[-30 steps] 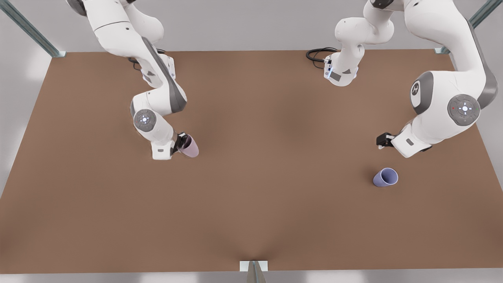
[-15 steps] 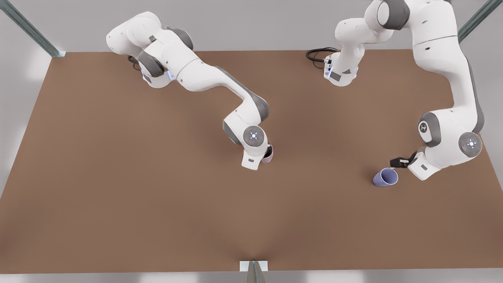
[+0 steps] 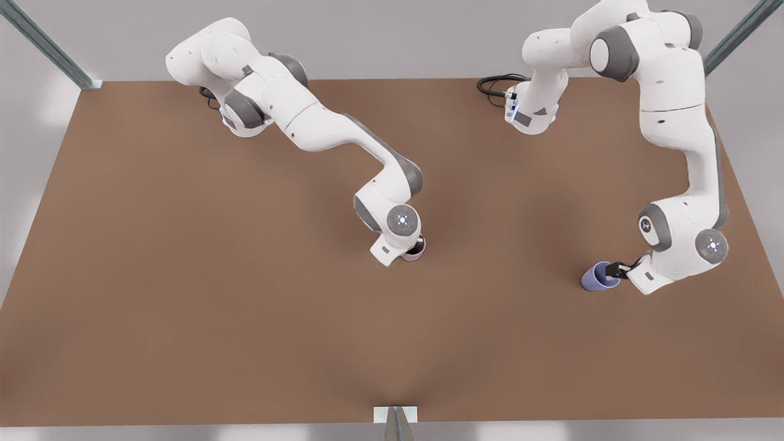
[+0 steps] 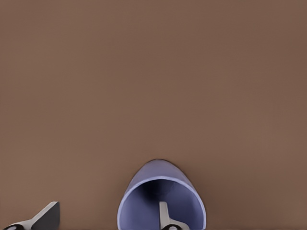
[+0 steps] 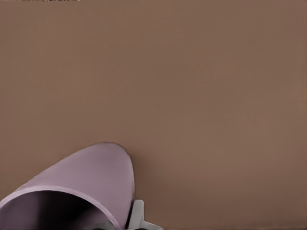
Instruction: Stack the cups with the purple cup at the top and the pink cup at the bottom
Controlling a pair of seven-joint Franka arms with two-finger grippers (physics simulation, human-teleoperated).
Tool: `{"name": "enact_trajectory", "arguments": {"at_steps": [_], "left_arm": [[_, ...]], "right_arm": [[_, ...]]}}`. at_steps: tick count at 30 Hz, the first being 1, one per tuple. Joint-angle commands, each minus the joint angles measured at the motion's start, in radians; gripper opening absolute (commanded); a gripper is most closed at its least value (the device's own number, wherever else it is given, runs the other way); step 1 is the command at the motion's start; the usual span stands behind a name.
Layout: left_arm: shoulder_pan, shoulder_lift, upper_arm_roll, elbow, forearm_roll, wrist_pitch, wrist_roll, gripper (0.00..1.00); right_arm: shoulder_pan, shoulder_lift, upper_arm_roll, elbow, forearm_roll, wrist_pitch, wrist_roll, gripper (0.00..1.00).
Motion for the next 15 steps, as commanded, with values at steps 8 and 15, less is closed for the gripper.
{"name": "enact_trajectory", "arguments": {"at_steps": [8,15], "left_arm": [[0.0,0.048,0.0,-0.001,0.001,0.001,0.15,0.5],[0.0,0.051,0.0,0.001,0.001,-0.001,0.148,0.21]], "right_arm": [[0.001,-0.002,-0.002,-0.001,-0.002,0.004,0.334,0.46],[-0.009,-0.107,0.003,-0.058,-0.003,-0.007,0.323,0.58]]}}
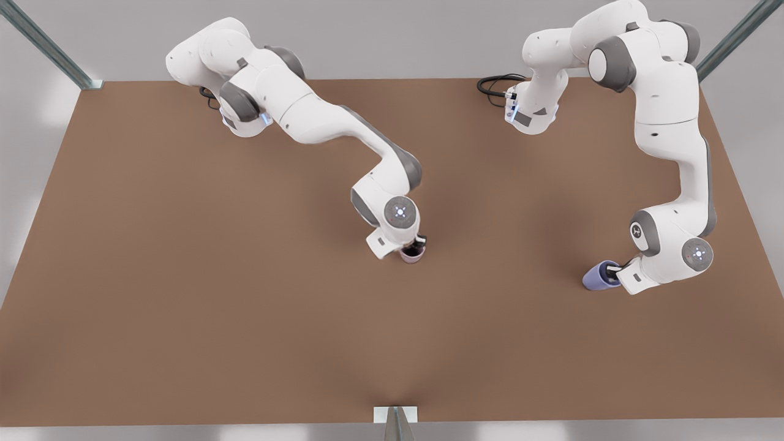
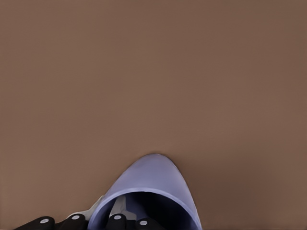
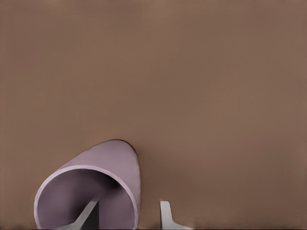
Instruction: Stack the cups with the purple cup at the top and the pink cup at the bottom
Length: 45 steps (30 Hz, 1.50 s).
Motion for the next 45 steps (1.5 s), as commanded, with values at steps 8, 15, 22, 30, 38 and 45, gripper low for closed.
{"name": "enact_trajectory", "arguments": {"at_steps": [8,15,22,30,38,45], "left_arm": [[-0.185,-0.142,-0.021,0.196,-0.011,-0.451,-0.286,0.21],[-0.225,-0.14,-0.443,0.296,-0.068,-0.53,-0.983,0.21],[-0.364,-0.051,-0.443,0.376,-0.063,-0.419,-1.205,0.21],[-0.42,0.003,-0.442,0.376,-0.027,-0.355,-1.228,0.21],[-0.429,0.026,-0.442,0.365,-0.027,-0.357,-1.225,0.21],[-0.434,0.041,-0.442,0.365,-0.027,-0.364,-1.225,0.21]], "right_arm": [[-0.159,-0.485,-0.056,-0.4,-0.005,-0.015,-0.257,1.0],[-0.67,-0.752,-0.086,-0.483,-0.129,-0.215,-0.925,1.0],[-0.75,-0.758,-0.118,-0.424,-0.117,-0.23,-1.02,1.0],[-0.75,-0.748,-0.118,-0.404,-0.12,-0.218,-1.015,1.0],[-0.75,-0.738,-0.116,-0.404,-0.121,-0.216,-1.014,1.0],[-0.75,-0.734,-0.116,-0.404,-0.121,-0.215,-1.012,1.0]]}}
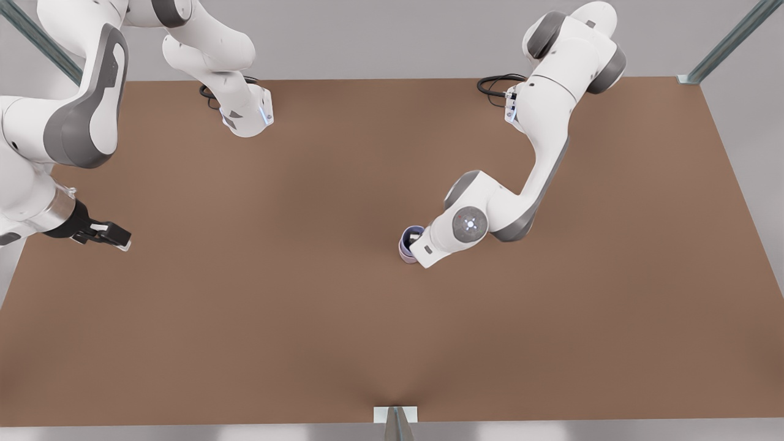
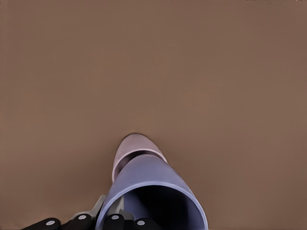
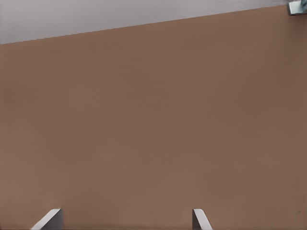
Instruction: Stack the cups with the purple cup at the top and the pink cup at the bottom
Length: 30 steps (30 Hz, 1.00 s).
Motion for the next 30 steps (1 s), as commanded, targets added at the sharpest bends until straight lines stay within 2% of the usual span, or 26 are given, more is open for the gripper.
{"name": "enact_trajectory", "arguments": {"at_steps": [1,18,20,26,28,30], "left_arm": [[-0.001,0.001,0.0,0.0,-0.004,-0.002,-0.178,0.21],[-0.01,0.022,0.004,-0.001,-0.001,-0.014,-0.161,0.21],[-0.01,0.024,0.004,-0.001,0.001,-0.013,-0.161,0.26],[-0.01,0.024,0.004,-0.001,0.013,-0.013,-0.161,0.27],[-0.01,0.024,0.004,-0.001,0.015,-0.014,-0.161,0.3],[-0.01,0.024,0.004,-0.001,0.015,-0.014,-0.161,0.39]], "right_arm": [[0.0,0.001,0.0,0.0,0.001,0.001,-0.144,1.0],[0.002,0.007,0.0,0.0,0.002,0.01,-0.144,1.0],[0.0,0.007,0.0,0.0,0.002,0.01,-0.144,1.0],[0.0,0.008,0.0,0.0,0.002,0.013,-0.144,1.0],[0.0,0.008,0.0,0.0,0.002,0.013,-0.144,1.0],[0.0,0.008,0.0,0.0,0.002,0.013,-0.144,1.0]]}}
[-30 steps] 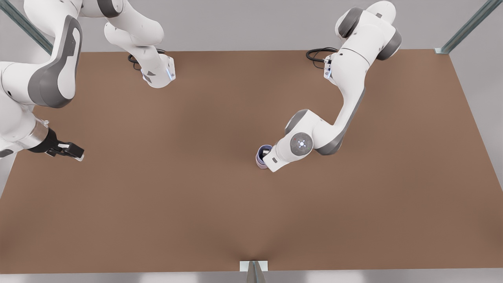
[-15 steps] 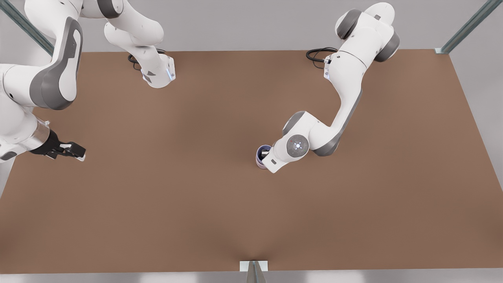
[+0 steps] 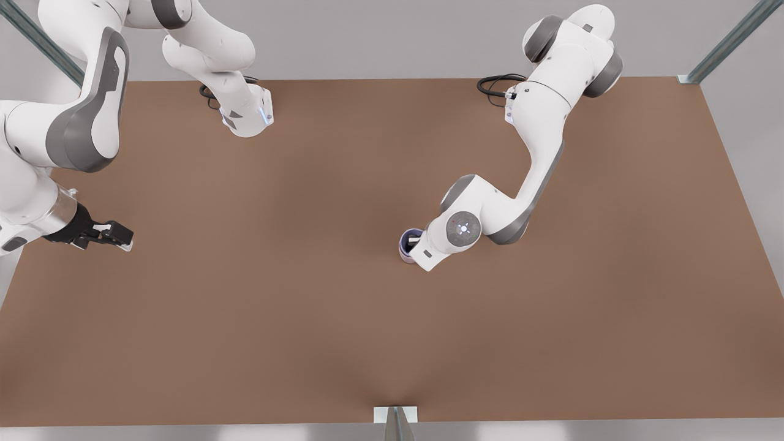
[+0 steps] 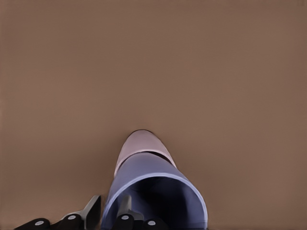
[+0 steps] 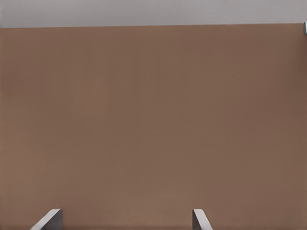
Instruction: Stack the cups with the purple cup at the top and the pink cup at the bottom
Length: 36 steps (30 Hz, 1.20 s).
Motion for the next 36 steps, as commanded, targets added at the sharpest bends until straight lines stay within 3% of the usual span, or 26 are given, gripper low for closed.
{"name": "enact_trajectory", "arguments": {"at_steps": [1,10,14,16,19,31,33,36], "left_arm": [[0.0,-0.001,0.0,0.0,0.007,-0.001,-0.025,0.4],[0.0,0.0,0.0,0.0,0.012,0.0,-0.025,0.4],[0.0,0.0,0.0,0.0,0.015,0.0,-0.023,0.46],[0.0,-0.001,0.0,0.002,0.015,0.0,-0.023,0.69],[0.0,-0.004,0.0,0.004,0.015,-0.009,-0.011,0.78],[0.0,-0.011,0.0,0.008,0.015,-0.012,-0.017,0.79],[0.0,-0.037,0.001,0.014,0.064,-0.035,-0.022,1.0],[0.009,-0.052,0.006,0.08,0.067,-0.116,-0.013,1.0]], "right_arm": [[0.0,-0.001,0.0,0.001,0.001,0.002,-0.028,1.0],[0.0,0.0,0.0,0.001,0.001,0.002,-0.028,1.0],[0.002,0.002,0.0,0.001,0.001,0.002,-0.028,1.0],[0.0,0.003,0.0,0.001,0.001,0.002,-0.028,1.0],[0.0,0.005,0.0,0.001,0.001,0.002,-0.028,1.0],[0.0,0.005,0.0,0.001,0.001,0.008,-0.028,1.0],[0.0,0.005,0.0,0.001,0.001,0.008,-0.028,1.0],[0.002,0.005,0.0,0.001,0.001,0.008,-0.028,1.0]]}}
